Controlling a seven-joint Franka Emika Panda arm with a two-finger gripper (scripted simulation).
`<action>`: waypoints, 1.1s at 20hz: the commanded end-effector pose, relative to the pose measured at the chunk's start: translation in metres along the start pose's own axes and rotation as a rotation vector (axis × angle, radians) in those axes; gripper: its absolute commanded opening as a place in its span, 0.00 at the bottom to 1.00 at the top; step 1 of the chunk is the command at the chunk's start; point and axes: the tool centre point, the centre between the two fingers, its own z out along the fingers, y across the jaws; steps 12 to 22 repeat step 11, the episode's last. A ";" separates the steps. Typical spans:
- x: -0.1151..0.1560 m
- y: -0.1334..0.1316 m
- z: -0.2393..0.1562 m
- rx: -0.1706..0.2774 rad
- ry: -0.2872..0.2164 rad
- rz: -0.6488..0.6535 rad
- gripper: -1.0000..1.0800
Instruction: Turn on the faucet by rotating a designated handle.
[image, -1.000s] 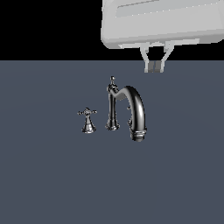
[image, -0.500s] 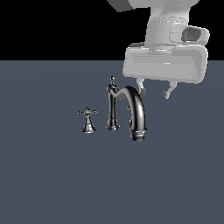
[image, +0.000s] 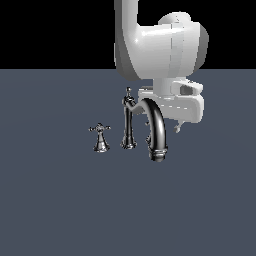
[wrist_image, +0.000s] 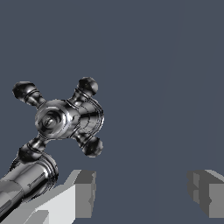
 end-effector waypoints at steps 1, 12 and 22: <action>0.069 0.038 0.037 -0.028 0.054 0.110 0.51; 0.115 0.110 0.017 -0.019 0.203 0.044 0.70; 0.115 0.110 0.017 -0.019 0.203 0.044 0.70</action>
